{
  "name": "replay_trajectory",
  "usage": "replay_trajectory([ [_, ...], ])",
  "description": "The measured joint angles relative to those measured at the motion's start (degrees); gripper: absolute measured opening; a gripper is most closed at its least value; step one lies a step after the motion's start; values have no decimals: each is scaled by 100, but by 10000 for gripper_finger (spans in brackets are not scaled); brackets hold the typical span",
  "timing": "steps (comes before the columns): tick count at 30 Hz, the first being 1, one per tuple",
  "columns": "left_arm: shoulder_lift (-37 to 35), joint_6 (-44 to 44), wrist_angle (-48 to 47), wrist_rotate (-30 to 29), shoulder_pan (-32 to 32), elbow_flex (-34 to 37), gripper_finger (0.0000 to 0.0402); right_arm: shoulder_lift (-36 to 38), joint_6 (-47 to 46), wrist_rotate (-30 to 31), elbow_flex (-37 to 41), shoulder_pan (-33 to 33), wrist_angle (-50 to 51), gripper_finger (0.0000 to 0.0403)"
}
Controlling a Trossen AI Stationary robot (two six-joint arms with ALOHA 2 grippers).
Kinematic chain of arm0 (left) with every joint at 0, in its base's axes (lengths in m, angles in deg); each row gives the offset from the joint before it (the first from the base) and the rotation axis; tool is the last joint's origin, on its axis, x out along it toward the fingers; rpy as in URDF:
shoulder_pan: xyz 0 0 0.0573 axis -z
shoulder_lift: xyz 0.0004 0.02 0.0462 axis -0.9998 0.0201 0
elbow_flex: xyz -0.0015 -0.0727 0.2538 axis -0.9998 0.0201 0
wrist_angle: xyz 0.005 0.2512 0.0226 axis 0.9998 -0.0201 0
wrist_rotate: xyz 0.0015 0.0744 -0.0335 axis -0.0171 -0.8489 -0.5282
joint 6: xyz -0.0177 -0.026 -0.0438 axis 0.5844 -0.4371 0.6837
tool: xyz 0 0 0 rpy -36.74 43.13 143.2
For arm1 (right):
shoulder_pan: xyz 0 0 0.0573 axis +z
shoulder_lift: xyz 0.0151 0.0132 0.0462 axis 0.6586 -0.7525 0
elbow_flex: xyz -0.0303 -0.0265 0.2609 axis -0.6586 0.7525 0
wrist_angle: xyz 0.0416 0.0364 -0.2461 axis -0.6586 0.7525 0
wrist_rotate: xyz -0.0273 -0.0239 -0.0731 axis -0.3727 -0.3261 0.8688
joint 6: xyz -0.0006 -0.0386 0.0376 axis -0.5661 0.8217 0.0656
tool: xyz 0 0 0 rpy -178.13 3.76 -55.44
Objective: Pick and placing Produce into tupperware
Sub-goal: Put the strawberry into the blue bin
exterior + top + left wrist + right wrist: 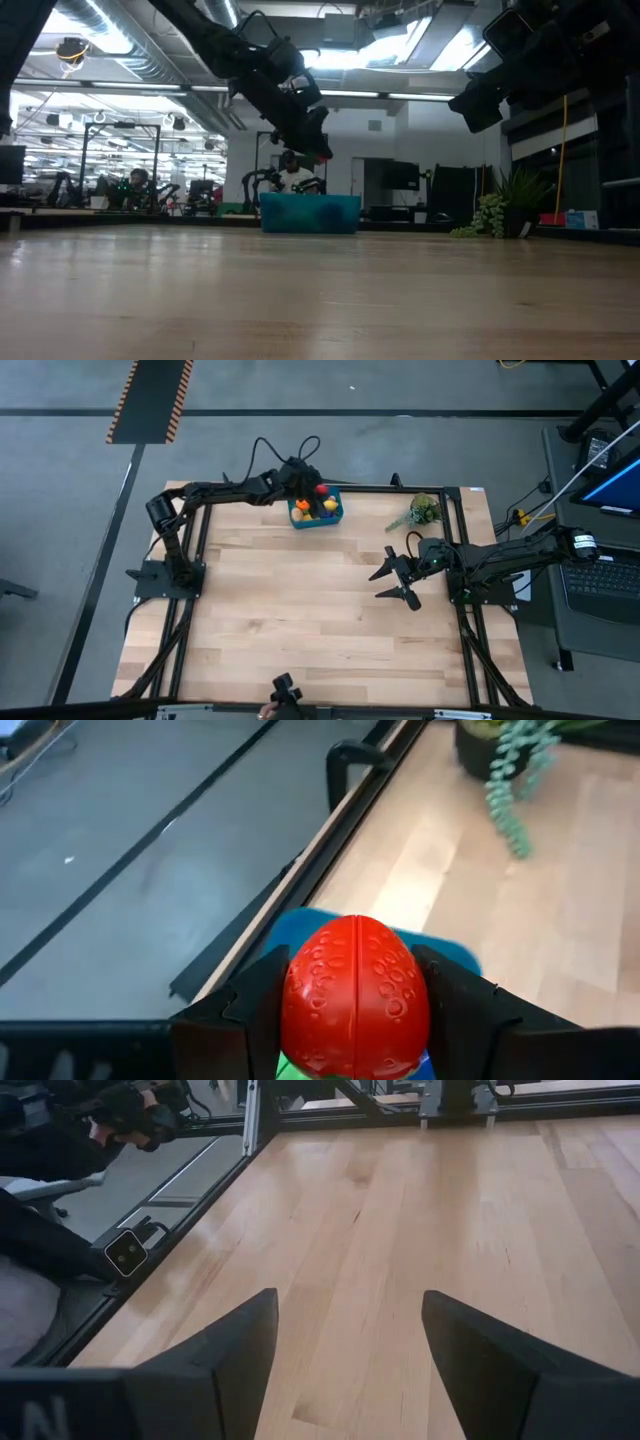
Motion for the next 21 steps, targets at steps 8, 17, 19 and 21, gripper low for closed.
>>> replay_trajectory([
  [8, 205, -4, -1008, 36, -157, -564, 177, 0, 1, 0, 0, 0, 0, 250],
  [17, 1283, -382, -2016, 218, -237, -1926, 177, 2, 4, 0, 2, 2, -5, 250],
  [19, 1450, -402, -2199, 289, -275, -2186, 177, 2, 1, 0, 2, 0, -7, 250],
  [21, 1603, -407, -2292, 494, -321, -2418, 177, 2, 6, 1, 2, 1, -4, 250],
])
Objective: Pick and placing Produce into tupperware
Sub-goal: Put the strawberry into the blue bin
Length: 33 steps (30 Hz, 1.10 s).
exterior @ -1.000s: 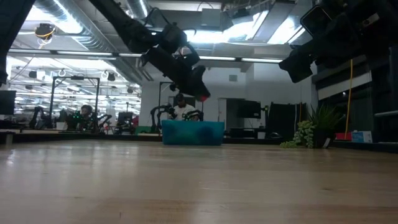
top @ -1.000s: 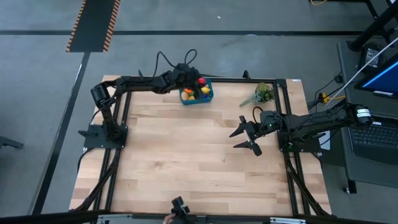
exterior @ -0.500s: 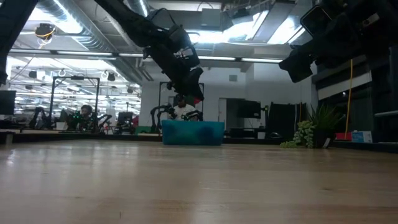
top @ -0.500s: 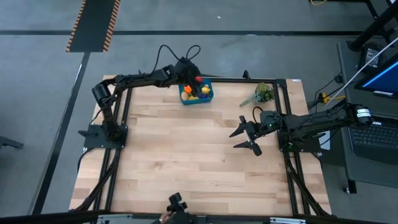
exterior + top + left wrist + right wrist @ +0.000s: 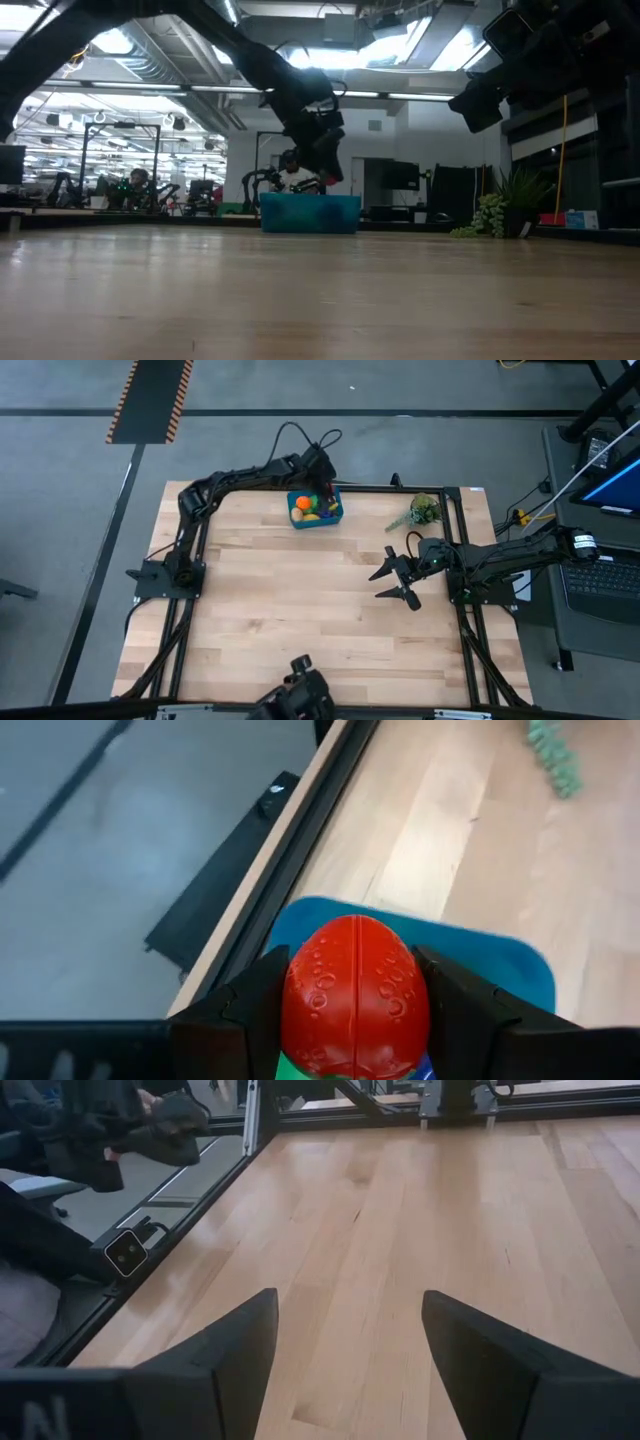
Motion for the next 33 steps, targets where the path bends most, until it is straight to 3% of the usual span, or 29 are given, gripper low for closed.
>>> replay_trajectory([
  [3, 233, 0, -213, 278, -84, -332, 177, 0, -6, -1, 0, -1, 0, 250],
  [10, 799, -165, -684, 280, -81, -640, 177, 0, 0, 0, 0, -1, 0, 250],
  [23, 856, -256, -553, 269, -108, -646, 178, 0, -4, 0, 0, -1, 0, 250],
  [33, 856, -248, -402, 217, 8, -645, 227, 0, -4, -1, 0, -1, 0, 250],
])
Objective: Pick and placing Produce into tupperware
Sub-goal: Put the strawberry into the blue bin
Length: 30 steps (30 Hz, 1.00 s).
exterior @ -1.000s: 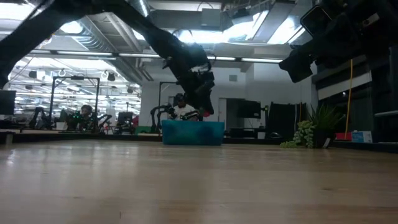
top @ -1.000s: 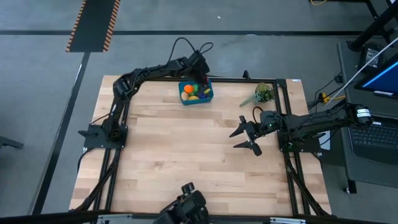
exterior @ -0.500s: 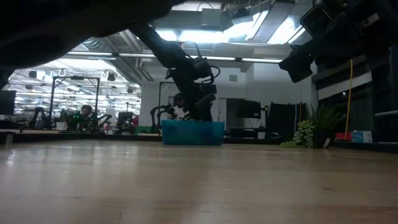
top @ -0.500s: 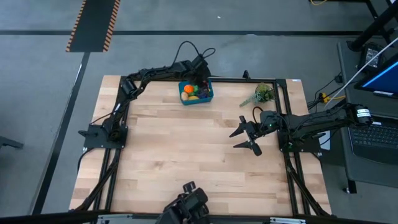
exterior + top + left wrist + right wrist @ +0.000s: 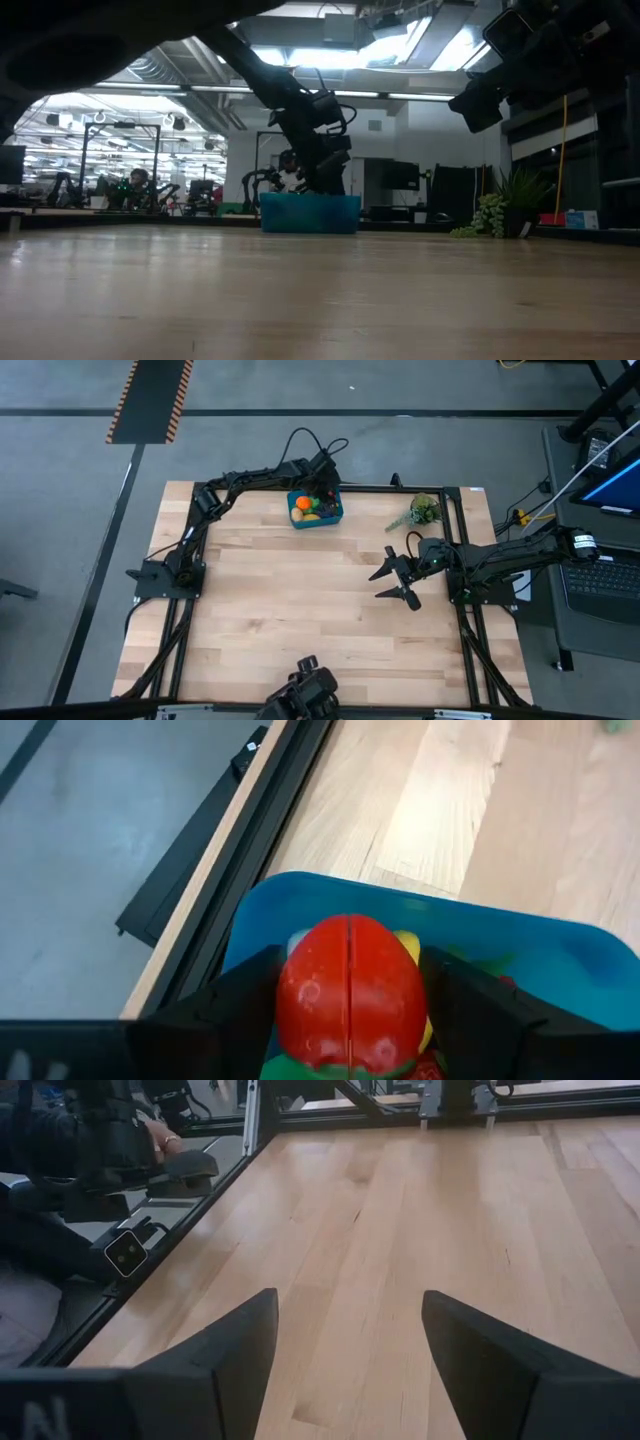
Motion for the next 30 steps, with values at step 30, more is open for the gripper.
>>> replay_trajectory([
  [30, -71, -85, -880, -830, 410, -433, 225, 0, 15, 2, 0, 0, -4, 250],
])
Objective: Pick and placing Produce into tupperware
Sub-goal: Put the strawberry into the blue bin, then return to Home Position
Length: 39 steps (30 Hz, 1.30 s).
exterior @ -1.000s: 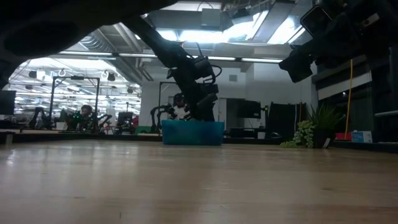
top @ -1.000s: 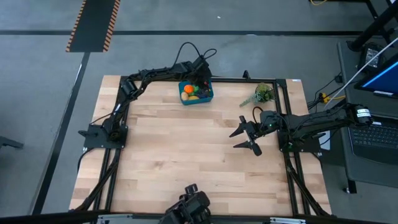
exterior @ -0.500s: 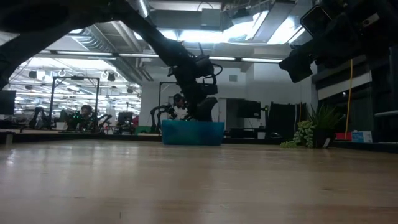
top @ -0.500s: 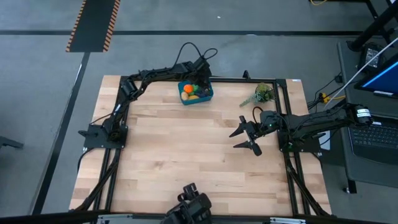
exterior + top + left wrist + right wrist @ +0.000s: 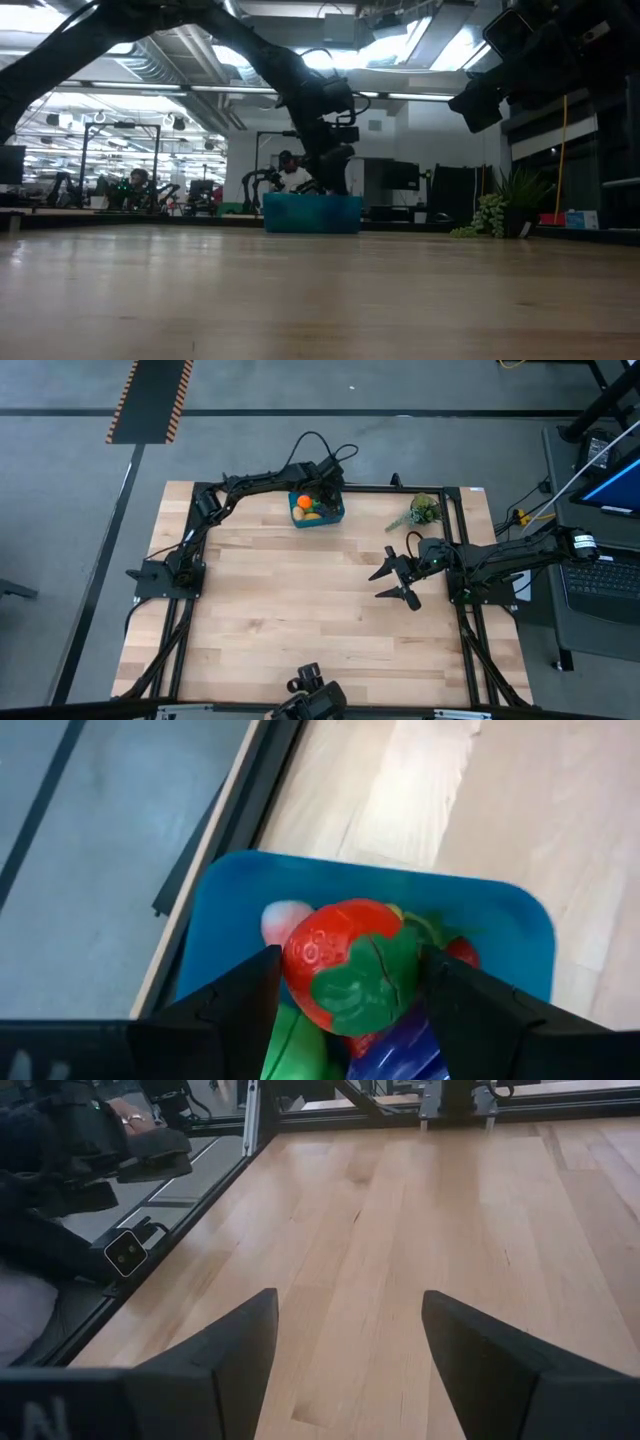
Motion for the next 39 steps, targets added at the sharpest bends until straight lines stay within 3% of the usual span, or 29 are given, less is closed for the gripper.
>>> replay_trajectory([
  [14, -54, -346, -348, -60, -16, -4, 226, 0, 0, 1, 0, 2, 0, 250],
  [22, -54, -358, -370, -59, -17, -3, 267, 0, 0, 1, 0, 1, 0, 250],
  [28, -51, -209, -533, -878, -19, -2, 301, 0, 0, -2, 0, 1, 2, 250],
  [39, -318, -261, -505, -904, 28, -2, 299, 0, -61, 0, 0, 0, 7, 250],
])
